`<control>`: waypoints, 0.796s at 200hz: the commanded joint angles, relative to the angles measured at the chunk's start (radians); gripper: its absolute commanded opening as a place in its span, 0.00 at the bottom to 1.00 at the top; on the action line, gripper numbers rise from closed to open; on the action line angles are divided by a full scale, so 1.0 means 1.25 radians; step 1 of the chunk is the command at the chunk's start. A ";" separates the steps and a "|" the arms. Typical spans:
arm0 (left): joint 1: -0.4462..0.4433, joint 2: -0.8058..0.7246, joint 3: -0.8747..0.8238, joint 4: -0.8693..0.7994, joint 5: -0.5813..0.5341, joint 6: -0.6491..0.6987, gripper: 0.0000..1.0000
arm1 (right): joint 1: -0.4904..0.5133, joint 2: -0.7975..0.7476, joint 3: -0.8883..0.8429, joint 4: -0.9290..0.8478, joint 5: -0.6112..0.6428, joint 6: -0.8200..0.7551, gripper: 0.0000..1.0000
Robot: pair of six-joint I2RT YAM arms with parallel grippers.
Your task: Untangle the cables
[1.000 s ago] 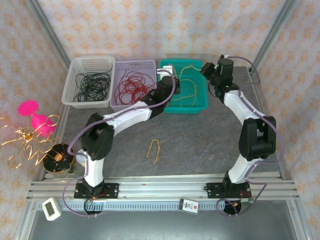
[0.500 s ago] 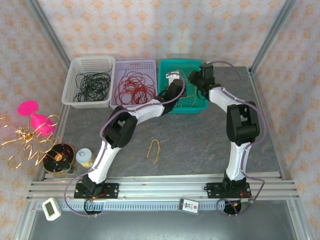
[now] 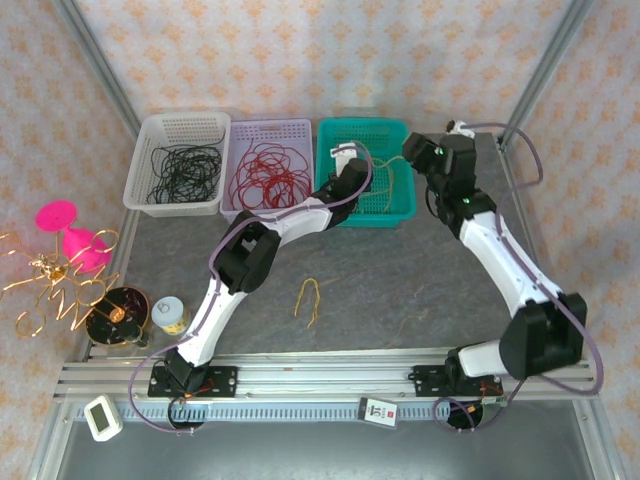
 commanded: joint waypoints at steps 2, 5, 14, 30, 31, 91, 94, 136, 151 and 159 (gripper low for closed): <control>0.001 -0.028 -0.018 0.019 0.000 -0.017 0.00 | -0.011 -0.023 -0.089 -0.034 0.005 0.010 0.62; 0.002 -0.037 -0.031 0.035 0.019 -0.017 0.00 | -0.012 -0.029 -0.097 -0.034 0.005 0.009 0.62; 0.002 -0.059 -0.054 0.075 0.076 -0.010 0.00 | -0.017 -0.044 -0.116 -0.036 0.007 0.006 0.63; 0.001 -0.079 -0.040 0.075 0.155 -0.017 0.00 | -0.030 -0.062 -0.138 -0.039 0.005 0.005 0.63; 0.001 -0.081 -0.040 0.077 0.160 -0.017 0.00 | -0.031 -0.063 -0.139 -0.039 0.004 0.005 0.63; -0.005 -0.250 -0.140 0.087 0.053 0.040 0.00 | -0.055 -0.205 -0.176 -0.069 0.019 -0.001 0.62; -0.003 -0.260 -0.144 0.089 0.054 0.045 0.00 | -0.056 -0.216 -0.181 -0.071 0.021 -0.002 0.63; -0.005 -0.347 -0.180 0.064 0.006 0.110 0.00 | -0.056 -0.328 -0.222 -0.133 0.052 -0.025 0.64; -0.005 -0.351 -0.167 0.026 -0.073 0.155 0.00 | -0.057 -0.348 -0.230 -0.160 0.054 -0.026 0.64; -0.005 -0.349 -0.160 0.011 -0.104 0.170 0.00 | -0.057 -0.358 -0.233 -0.175 0.053 -0.025 0.64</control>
